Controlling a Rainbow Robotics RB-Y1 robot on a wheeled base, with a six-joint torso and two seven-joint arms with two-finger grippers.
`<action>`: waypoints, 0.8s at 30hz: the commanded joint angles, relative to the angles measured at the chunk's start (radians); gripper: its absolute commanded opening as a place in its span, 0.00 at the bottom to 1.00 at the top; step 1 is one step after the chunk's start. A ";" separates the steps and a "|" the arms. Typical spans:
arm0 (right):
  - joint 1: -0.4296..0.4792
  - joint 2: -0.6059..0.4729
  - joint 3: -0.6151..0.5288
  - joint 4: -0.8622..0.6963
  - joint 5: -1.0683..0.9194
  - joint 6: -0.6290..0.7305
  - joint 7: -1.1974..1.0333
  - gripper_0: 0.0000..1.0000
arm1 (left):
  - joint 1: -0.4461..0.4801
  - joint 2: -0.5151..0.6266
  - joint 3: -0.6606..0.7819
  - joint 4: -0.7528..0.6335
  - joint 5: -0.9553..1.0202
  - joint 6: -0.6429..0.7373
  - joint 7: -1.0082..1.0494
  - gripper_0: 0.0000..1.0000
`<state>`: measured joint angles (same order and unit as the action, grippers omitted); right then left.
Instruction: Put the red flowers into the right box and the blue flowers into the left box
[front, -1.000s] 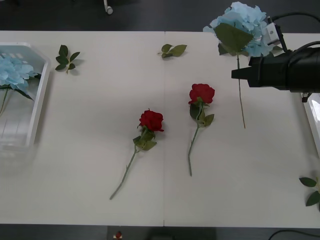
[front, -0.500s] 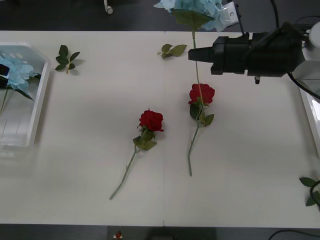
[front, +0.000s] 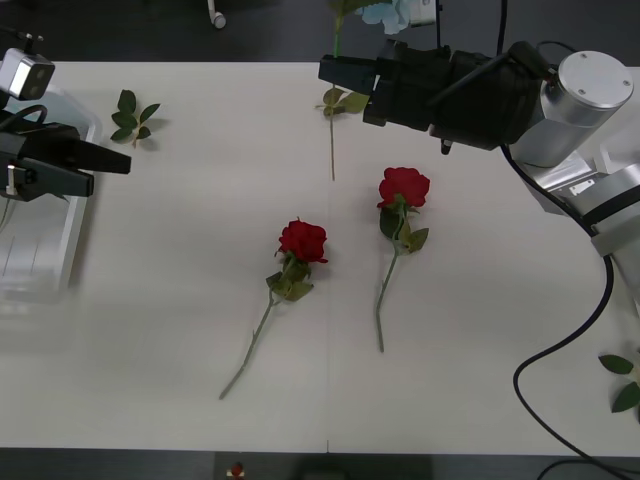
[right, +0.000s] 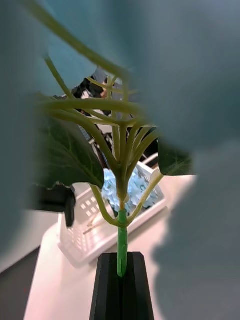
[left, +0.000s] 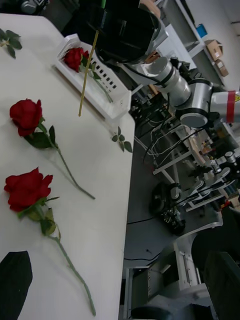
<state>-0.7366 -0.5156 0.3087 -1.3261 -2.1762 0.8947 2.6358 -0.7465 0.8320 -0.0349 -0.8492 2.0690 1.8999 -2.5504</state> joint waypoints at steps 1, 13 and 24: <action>-0.029 0.043 0.000 -0.010 -0.025 -0.005 0.003 0.00 | 0.044 -0.033 -0.022 -0.062 0.075 -0.065 -0.018 1.00; -0.035 0.128 0.003 -0.010 -0.060 -0.022 -0.008 0.00 | 0.053 -0.134 -0.129 -0.137 0.171 -0.259 -0.048 1.00; -0.035 0.132 0.015 -0.010 -0.066 -0.025 -0.011 0.00 | 0.052 -0.229 -0.157 -0.223 0.180 -0.398 -0.051 1.00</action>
<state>-0.7367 -0.3899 0.3234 -1.3229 -2.2301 0.8694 2.6355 -0.6856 0.6195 -0.2008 -1.0393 2.2427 1.5223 -2.5508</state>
